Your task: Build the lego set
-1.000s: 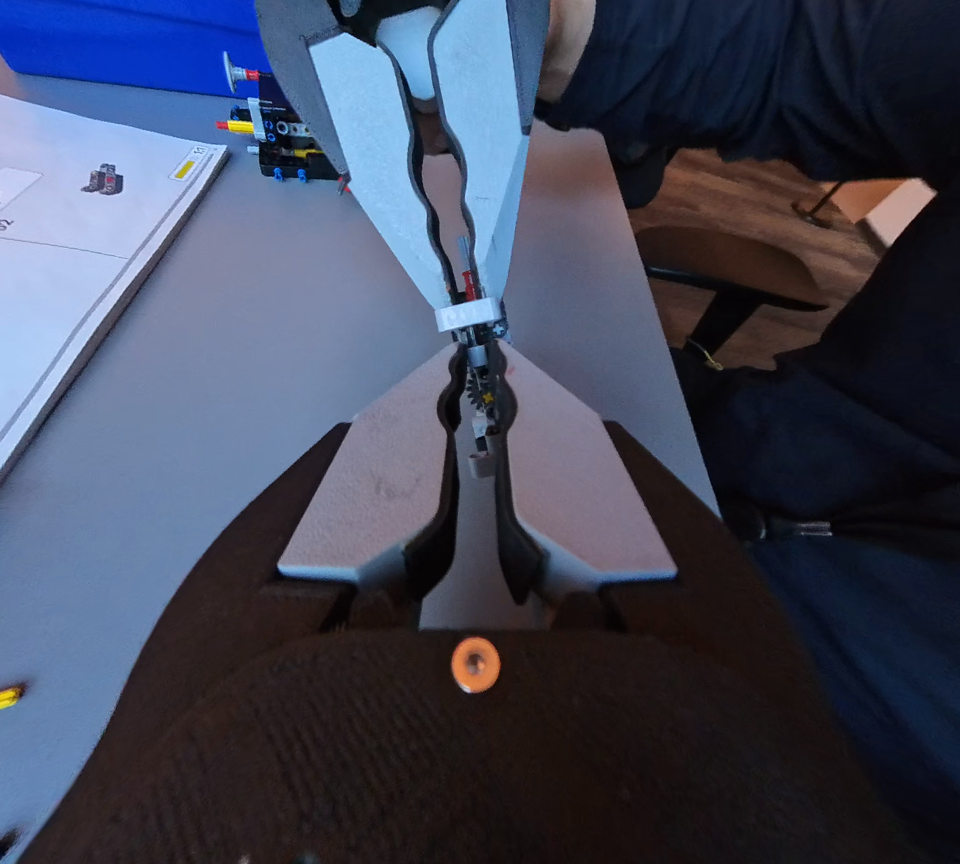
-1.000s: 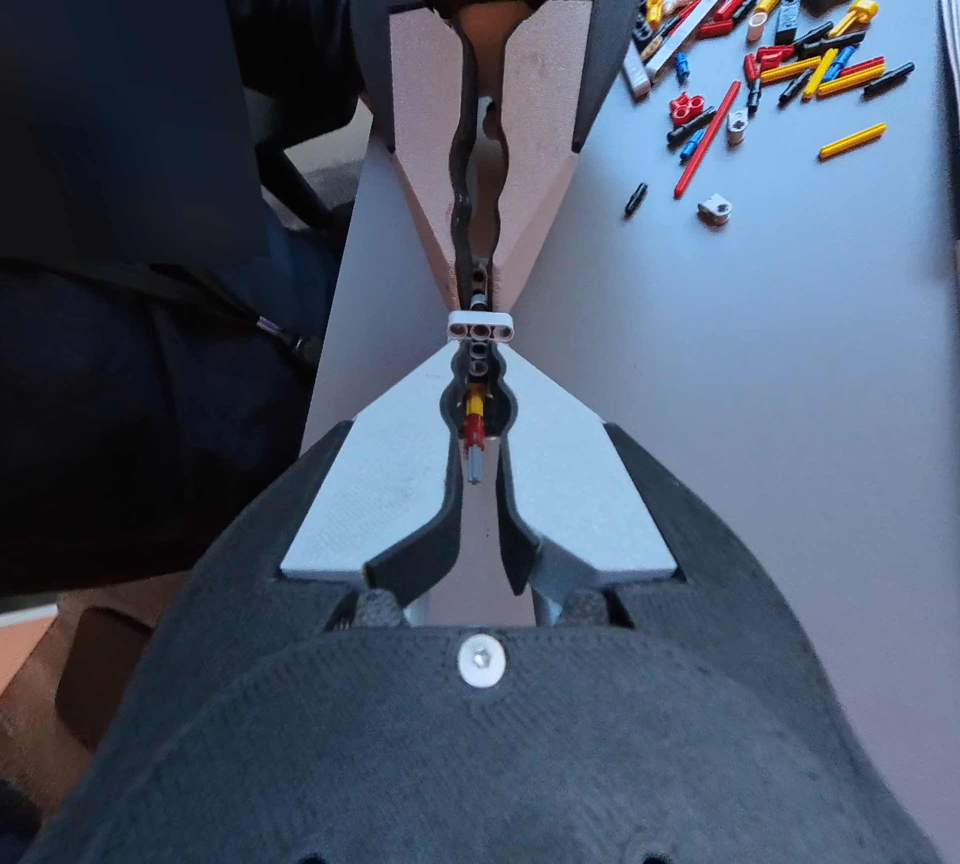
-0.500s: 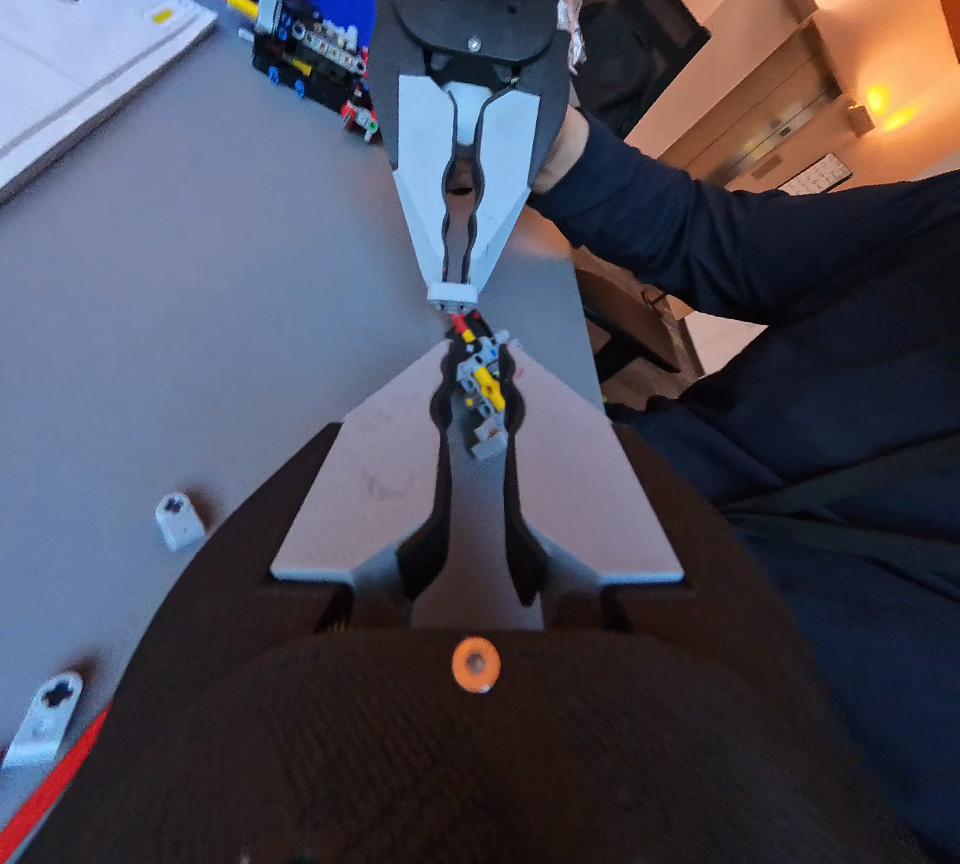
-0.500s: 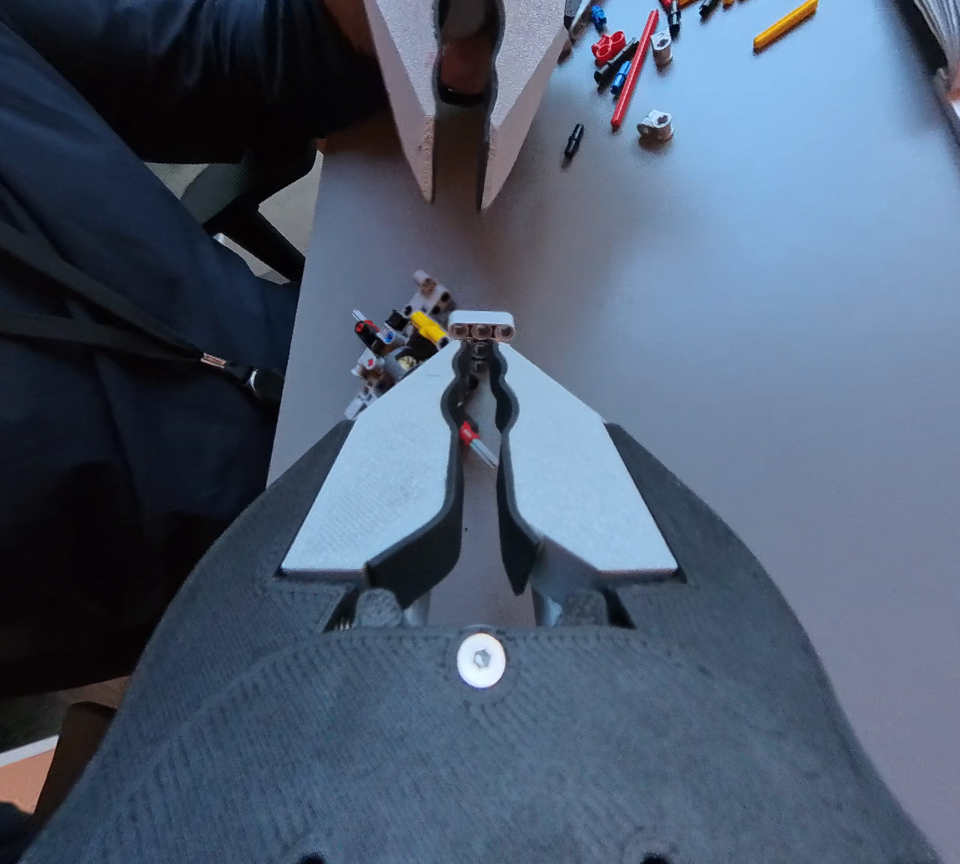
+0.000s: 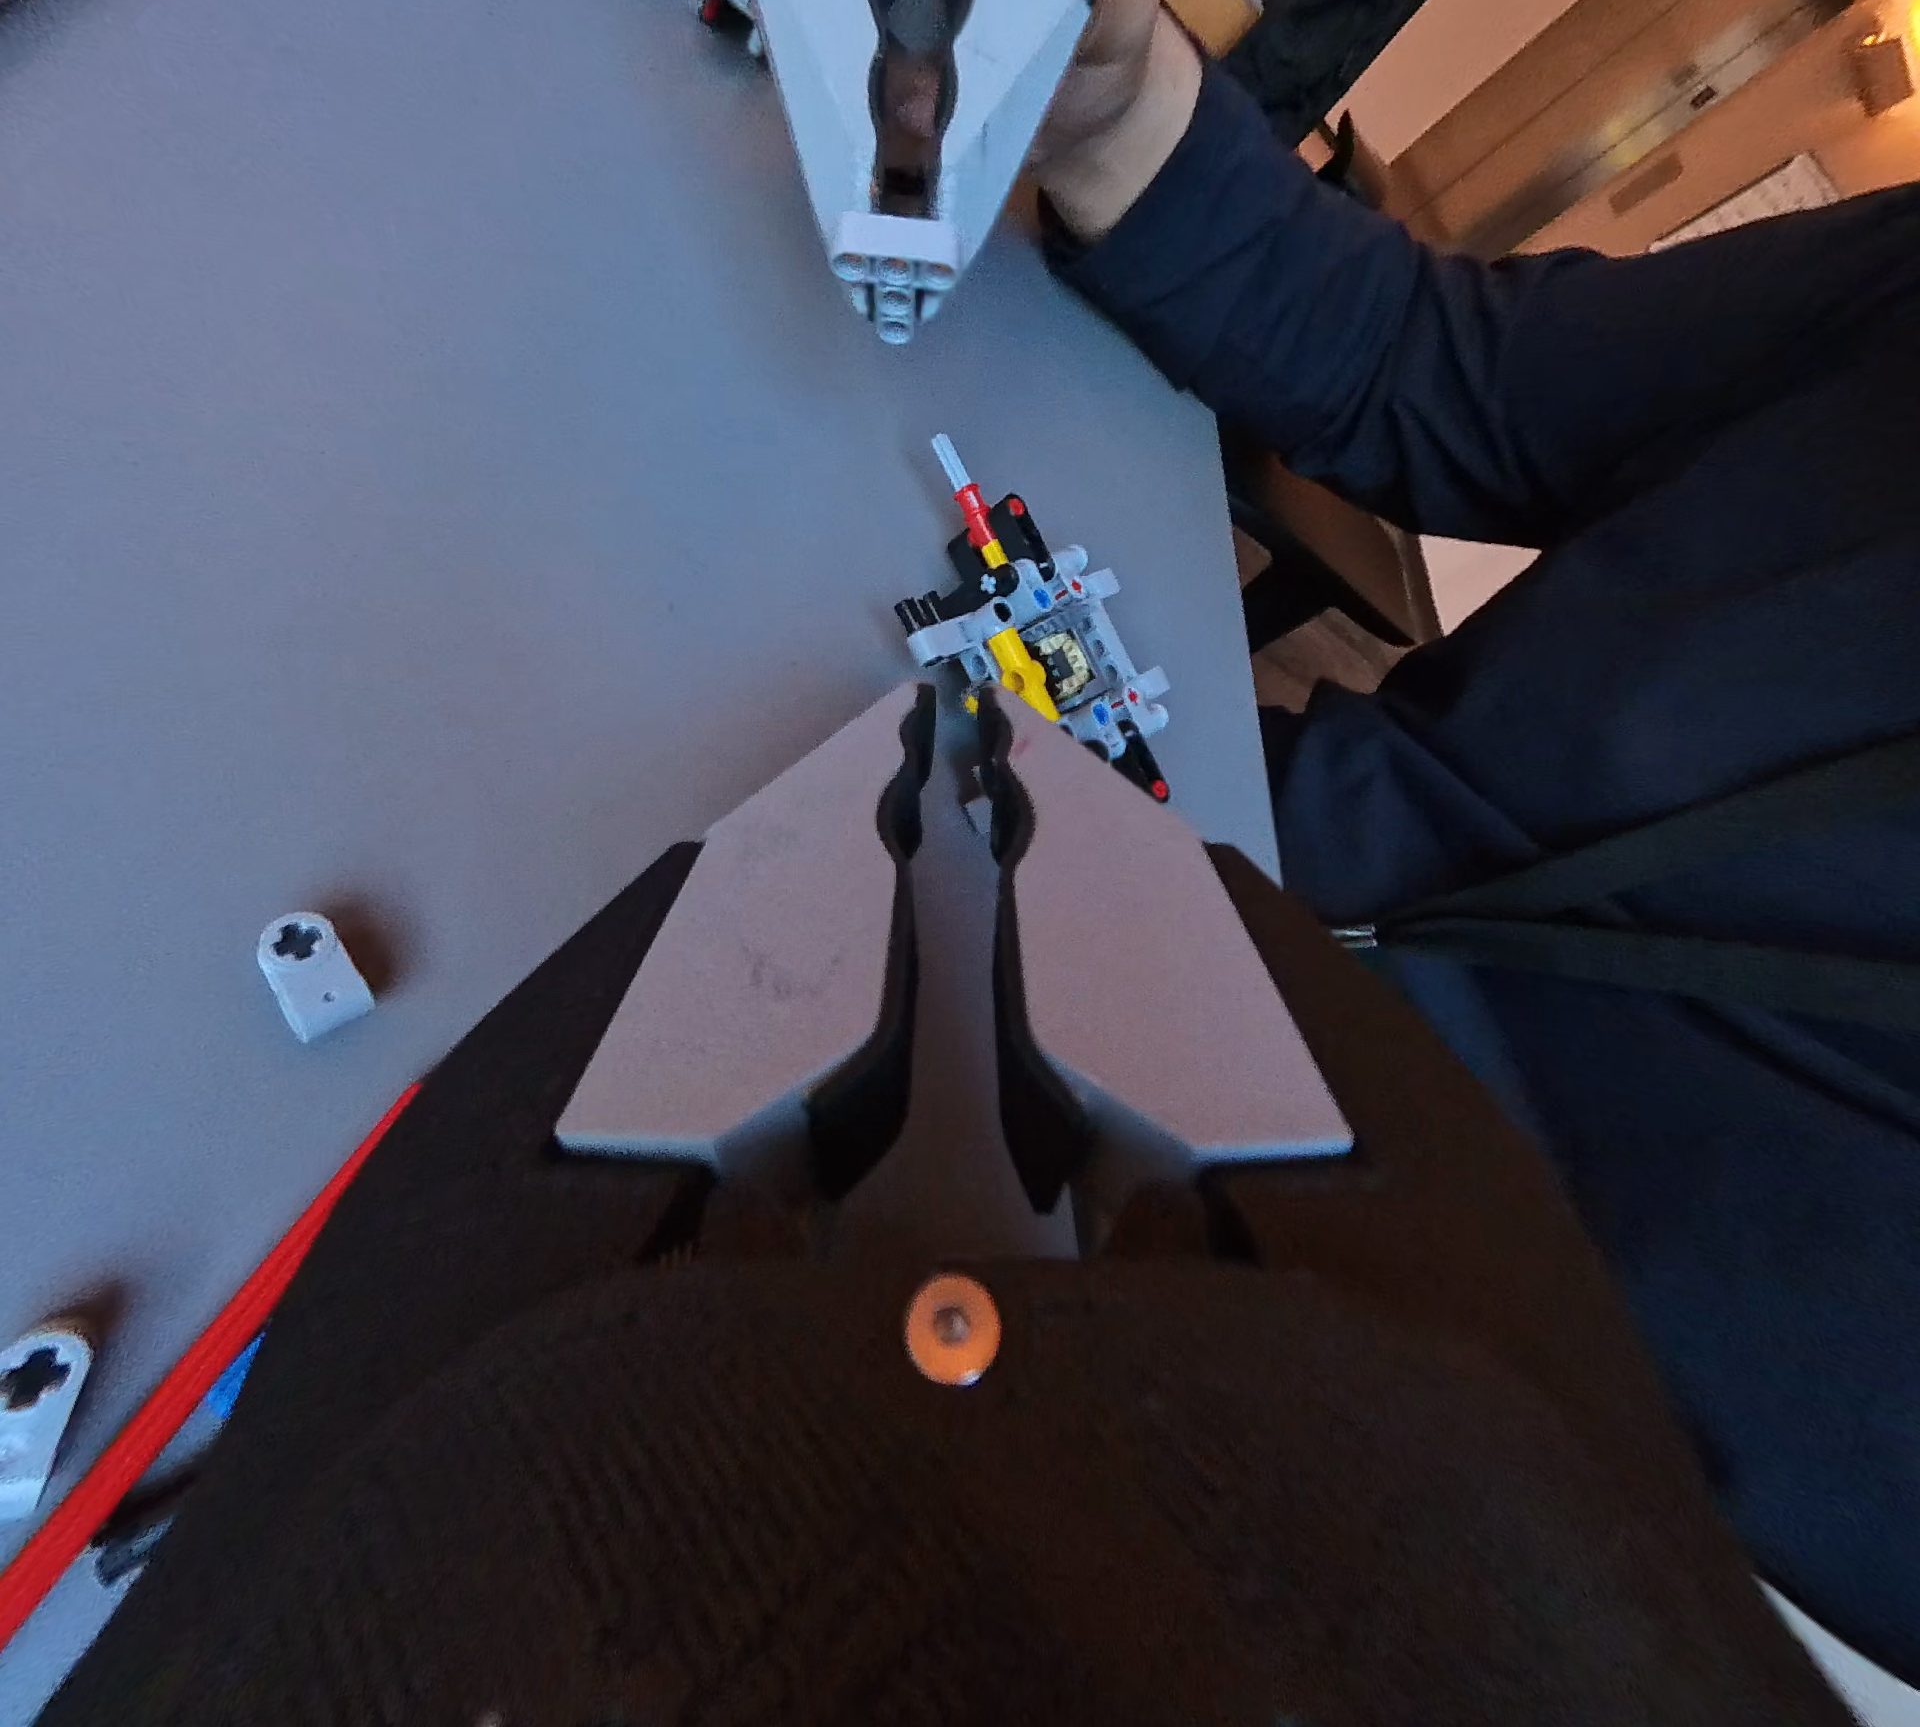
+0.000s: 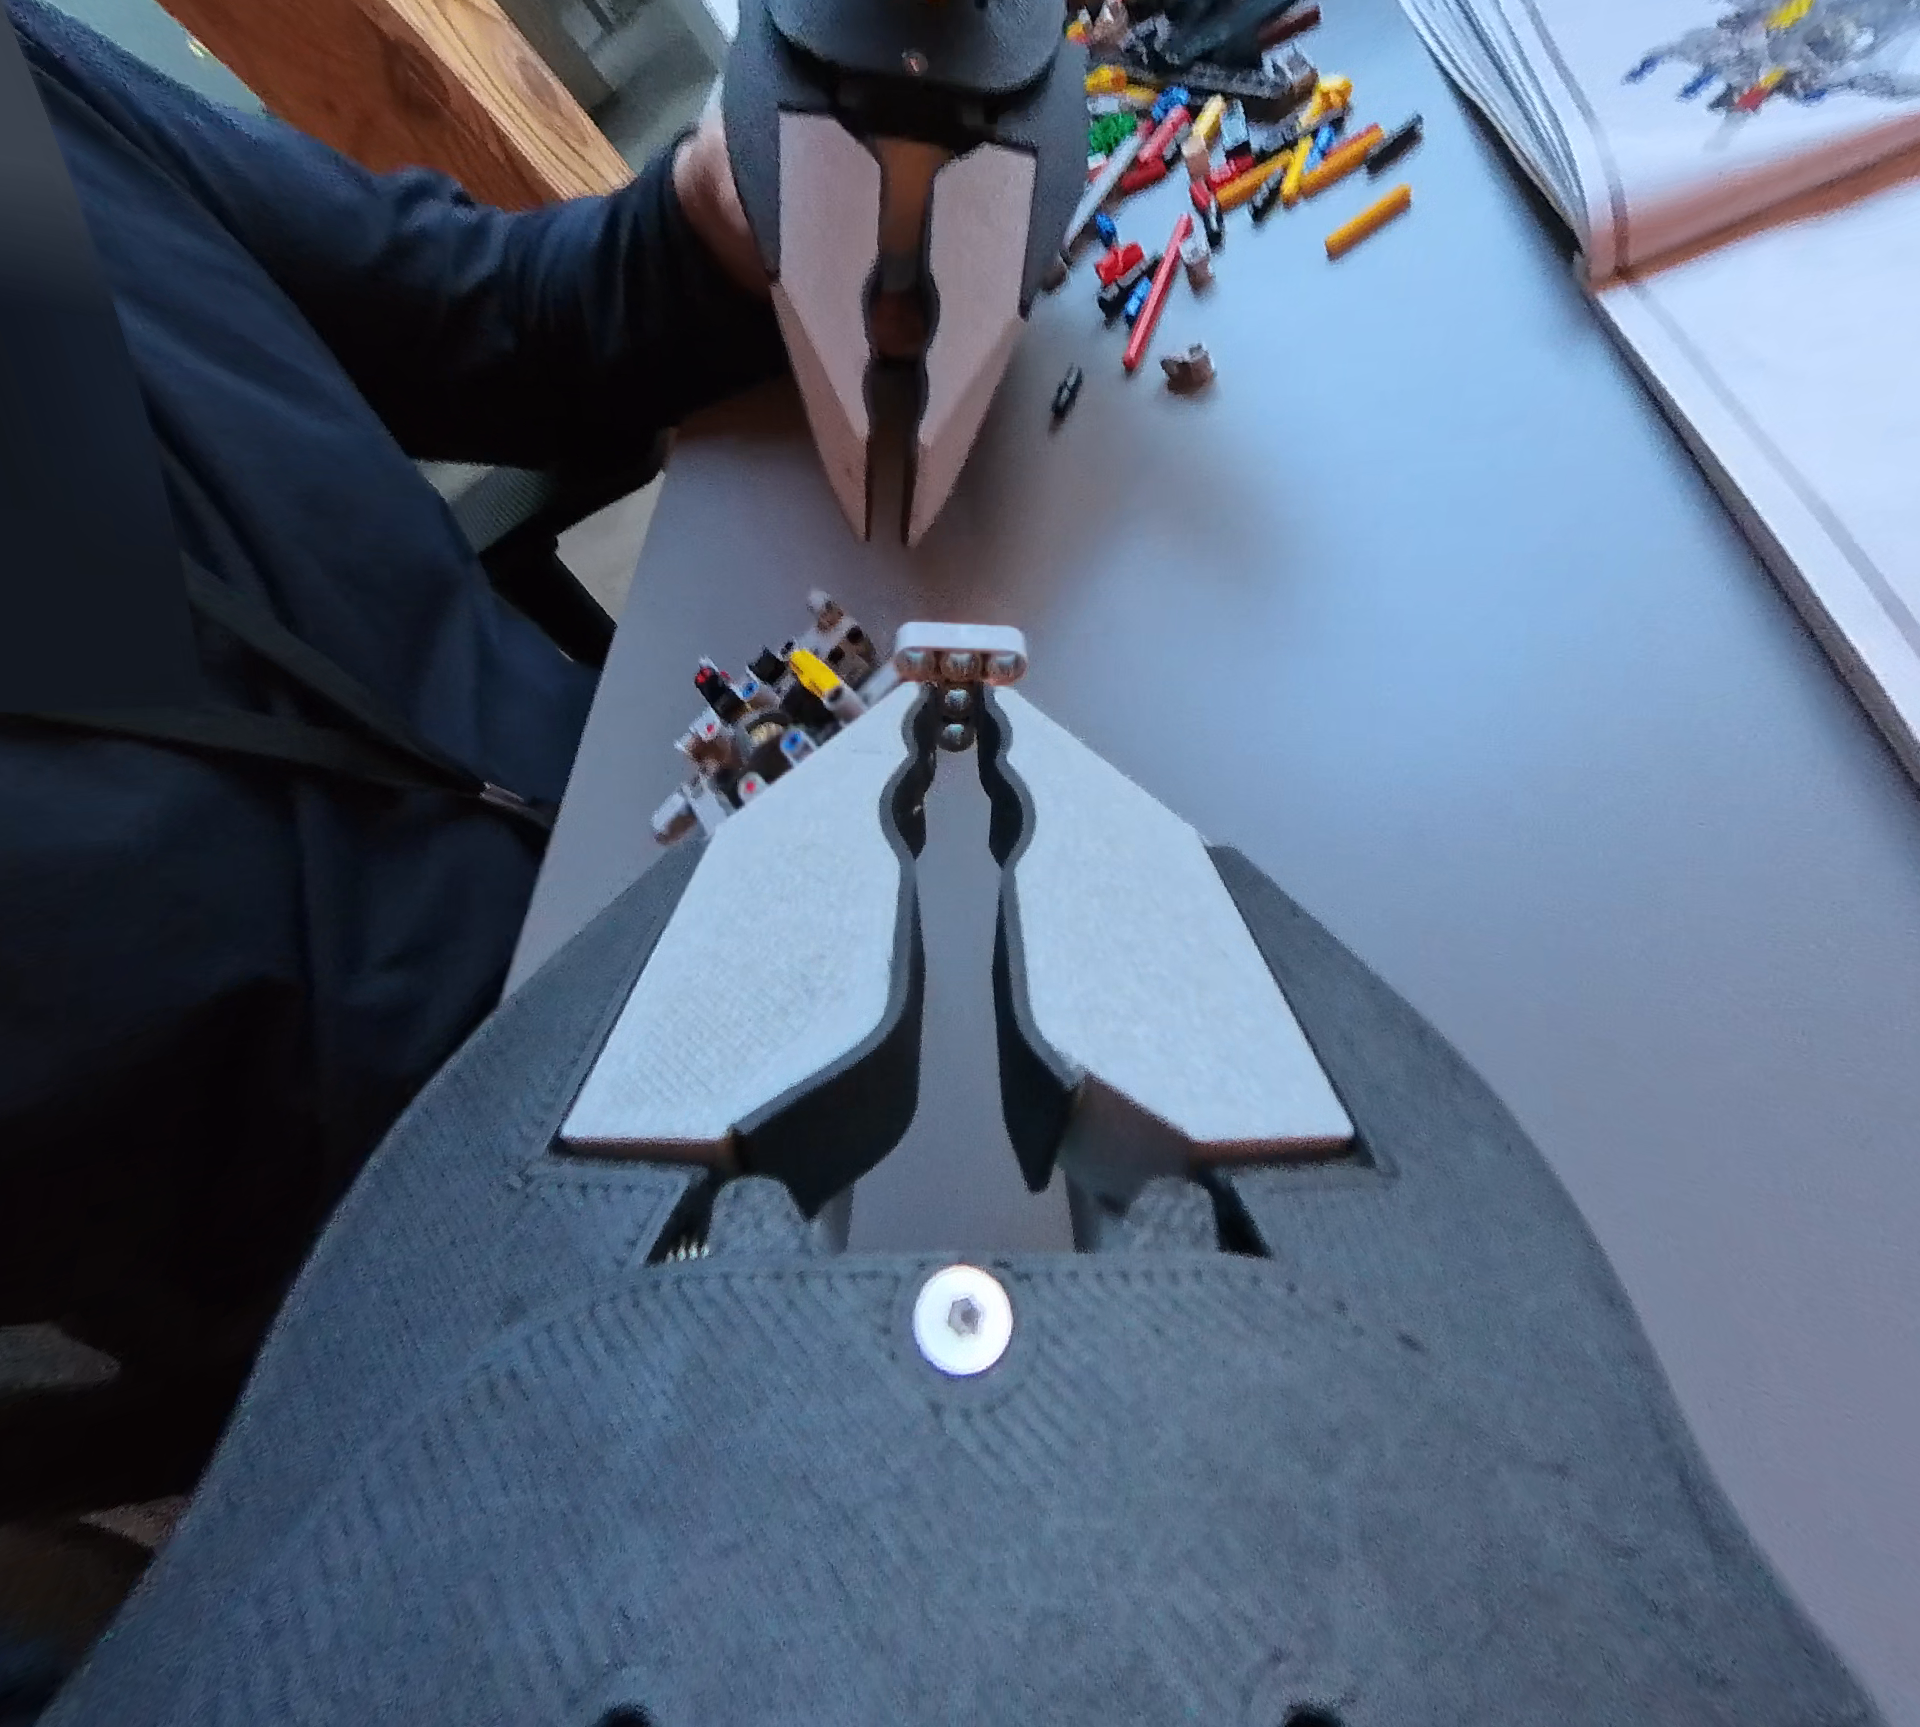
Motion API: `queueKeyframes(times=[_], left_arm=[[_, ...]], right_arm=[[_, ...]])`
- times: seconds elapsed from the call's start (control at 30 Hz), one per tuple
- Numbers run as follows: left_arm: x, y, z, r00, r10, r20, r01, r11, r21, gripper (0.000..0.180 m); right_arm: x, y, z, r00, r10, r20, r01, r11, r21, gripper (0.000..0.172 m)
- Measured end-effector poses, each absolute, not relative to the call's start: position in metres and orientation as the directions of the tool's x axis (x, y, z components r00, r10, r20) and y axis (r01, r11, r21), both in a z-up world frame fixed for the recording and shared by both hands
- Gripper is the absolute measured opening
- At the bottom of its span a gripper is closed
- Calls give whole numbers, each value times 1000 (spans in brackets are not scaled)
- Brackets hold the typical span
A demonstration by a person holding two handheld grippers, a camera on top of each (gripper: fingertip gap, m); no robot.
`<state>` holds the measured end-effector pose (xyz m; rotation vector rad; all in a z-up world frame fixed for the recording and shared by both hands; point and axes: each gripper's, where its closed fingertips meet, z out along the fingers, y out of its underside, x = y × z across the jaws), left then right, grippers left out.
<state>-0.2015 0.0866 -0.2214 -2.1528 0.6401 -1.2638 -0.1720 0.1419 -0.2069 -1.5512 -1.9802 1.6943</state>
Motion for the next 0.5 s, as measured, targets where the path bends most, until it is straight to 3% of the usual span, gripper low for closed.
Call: queueKeyframes(times=[0.5], left_arm=[[-196, 83, -239, 456, -528, 716, -177, -843, -508, 13]], right_arm=[[-168, 137, -215, -471, 747, -469, 618, -101, -780, 4]])
